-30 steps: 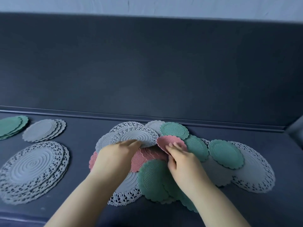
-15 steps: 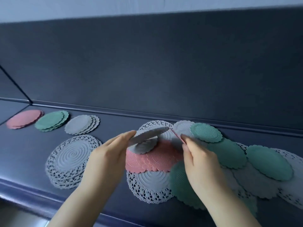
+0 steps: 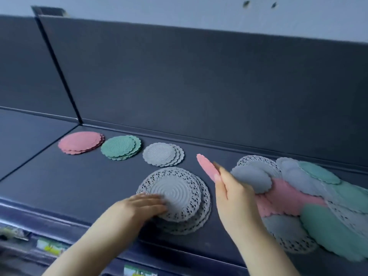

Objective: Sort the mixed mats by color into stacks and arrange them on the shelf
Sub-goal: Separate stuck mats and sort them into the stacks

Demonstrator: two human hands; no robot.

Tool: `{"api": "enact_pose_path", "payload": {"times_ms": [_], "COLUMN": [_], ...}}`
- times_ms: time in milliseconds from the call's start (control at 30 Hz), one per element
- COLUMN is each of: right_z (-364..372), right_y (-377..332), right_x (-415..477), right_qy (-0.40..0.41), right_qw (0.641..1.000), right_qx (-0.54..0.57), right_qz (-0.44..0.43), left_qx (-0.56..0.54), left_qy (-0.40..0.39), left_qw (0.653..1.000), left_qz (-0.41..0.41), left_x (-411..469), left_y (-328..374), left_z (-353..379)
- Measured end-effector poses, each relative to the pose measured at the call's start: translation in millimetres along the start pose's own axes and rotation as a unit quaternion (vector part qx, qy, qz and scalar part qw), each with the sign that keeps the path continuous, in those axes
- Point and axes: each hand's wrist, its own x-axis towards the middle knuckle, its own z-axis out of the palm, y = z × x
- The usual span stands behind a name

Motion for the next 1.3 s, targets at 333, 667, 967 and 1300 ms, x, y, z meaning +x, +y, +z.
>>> {"api": "enact_pose_path", "payload": {"times_ms": [333,667,967,1300], "right_z": [42,61,64,55], "right_y": [-38,-32,-36,-32], "right_x": [-19,-32,-27,19], "right_qy": [-0.128,-0.167,-0.161,-0.17], "right_qw": [0.99,0.979,0.978,0.983], "right_qx": [-0.018,-0.11,-0.135,0.051], "right_qz": [0.051,0.049,0.014,0.044], "left_qx": [-0.194,-0.038,0.086,0.105], "left_qy": [-0.071,-0.036,-0.041,-0.049], "left_qw": [0.978,0.997,0.988,0.985], "left_qz": [-0.026,-0.064,-0.118,-0.131], "left_x": [-8,-4,2,27], "left_y": [-26,-16,-24,-34], "left_z": [-1,-4,-5,-10]}}
